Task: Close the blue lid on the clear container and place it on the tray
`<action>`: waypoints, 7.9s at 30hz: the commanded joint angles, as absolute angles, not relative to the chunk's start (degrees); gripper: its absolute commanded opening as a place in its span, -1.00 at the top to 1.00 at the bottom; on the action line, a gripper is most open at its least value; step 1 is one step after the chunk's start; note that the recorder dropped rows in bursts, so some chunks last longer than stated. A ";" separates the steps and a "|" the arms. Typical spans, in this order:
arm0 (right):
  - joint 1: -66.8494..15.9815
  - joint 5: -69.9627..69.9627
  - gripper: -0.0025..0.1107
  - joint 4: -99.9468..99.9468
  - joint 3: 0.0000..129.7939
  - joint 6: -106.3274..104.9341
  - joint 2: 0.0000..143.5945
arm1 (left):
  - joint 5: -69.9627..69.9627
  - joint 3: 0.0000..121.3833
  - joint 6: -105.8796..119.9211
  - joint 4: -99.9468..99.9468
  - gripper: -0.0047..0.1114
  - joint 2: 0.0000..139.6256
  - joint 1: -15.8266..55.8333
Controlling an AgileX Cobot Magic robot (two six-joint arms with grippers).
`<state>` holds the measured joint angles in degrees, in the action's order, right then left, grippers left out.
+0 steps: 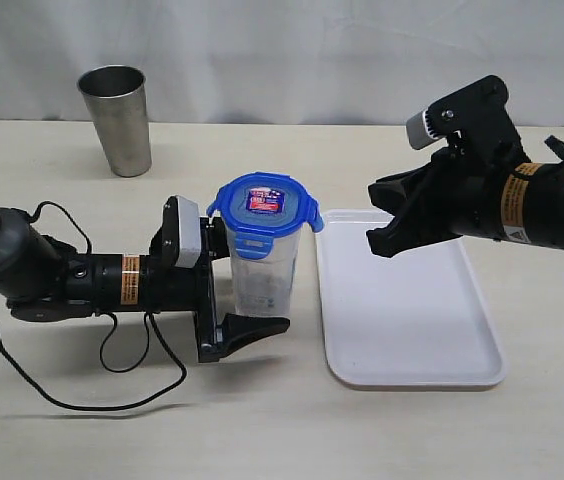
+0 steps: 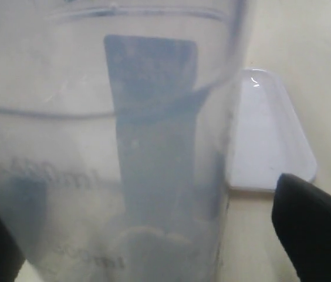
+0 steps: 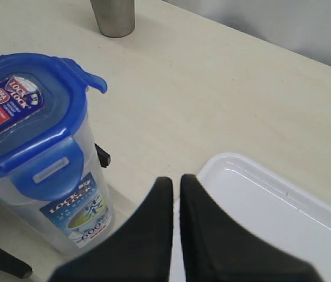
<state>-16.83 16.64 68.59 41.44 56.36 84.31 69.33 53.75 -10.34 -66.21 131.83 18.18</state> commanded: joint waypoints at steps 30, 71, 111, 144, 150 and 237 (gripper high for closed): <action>-16.19 35.53 0.16 99.95 63.41 115.65 90.24 | 68.86 54.11 -10.53 -55.79 0.92 131.94 18.59; -18.18 -57.57 0.16 -38.53 85.11 -21.04 105.30 | 67.85 54.11 -10.53 -55.30 0.92 131.94 18.59; -18.18 -57.24 0.35 -48.53 79.19 -29.36 112.40 | 67.94 54.11 -10.53 -55.84 0.92 131.94 18.59; -15.33 -61.18 -0.05 -48.97 85.97 -32.35 112.77 | 66.24 54.11 -10.63 -56.21 0.92 131.94 18.59; -15.20 -61.32 -0.05 -45.46 87.21 -32.36 107.63 | 66.24 54.11 -10.63 -56.21 0.92 131.94 18.59; -41.47 -42.30 0.06 -1.31 82.59 -38.13 103.01 | 66.65 54.78 -5.65 -59.35 0.92 131.94 18.59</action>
<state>-41.66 -37.02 5.52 81.04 -39.09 104.01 65.25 54.97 -9.81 -54.66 131.87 17.42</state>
